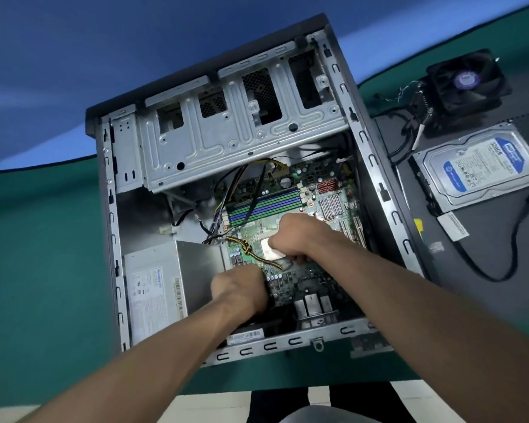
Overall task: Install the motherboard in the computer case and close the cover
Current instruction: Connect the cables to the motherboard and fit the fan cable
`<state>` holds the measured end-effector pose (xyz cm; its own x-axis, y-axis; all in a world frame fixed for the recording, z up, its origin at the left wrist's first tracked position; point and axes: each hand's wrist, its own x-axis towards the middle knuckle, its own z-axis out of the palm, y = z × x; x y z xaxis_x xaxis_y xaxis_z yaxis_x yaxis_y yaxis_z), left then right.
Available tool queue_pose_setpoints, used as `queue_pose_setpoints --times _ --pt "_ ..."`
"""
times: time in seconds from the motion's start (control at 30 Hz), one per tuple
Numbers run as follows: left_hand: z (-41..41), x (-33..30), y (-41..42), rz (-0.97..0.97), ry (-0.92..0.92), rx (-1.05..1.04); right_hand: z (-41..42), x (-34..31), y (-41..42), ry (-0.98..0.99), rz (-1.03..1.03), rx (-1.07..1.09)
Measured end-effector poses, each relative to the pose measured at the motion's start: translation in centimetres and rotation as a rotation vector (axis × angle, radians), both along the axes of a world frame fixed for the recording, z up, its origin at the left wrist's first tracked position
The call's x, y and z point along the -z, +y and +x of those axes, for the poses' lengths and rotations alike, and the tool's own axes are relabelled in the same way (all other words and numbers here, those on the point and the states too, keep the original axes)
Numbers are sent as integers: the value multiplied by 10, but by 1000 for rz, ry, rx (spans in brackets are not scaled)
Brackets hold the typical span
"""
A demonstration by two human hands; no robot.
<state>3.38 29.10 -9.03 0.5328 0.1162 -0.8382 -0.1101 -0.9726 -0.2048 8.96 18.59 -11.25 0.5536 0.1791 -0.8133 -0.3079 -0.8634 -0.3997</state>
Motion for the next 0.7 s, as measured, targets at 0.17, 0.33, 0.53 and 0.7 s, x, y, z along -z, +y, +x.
queue_pose_setpoints --times 0.17,0.33,0.53,0.7 --pt "2 -4 1 -7 45 -65 -1 -1 1 -9 -15 -27" --pt "10 -8 3 -60 161 -87 0 -3 0 -5 -13 -36" --pt "16 -2 9 -102 251 -143 0 -1 0 9 2 -10" --pt "12 -1 8 -98 161 -147 0 -1 0 28 22 28"
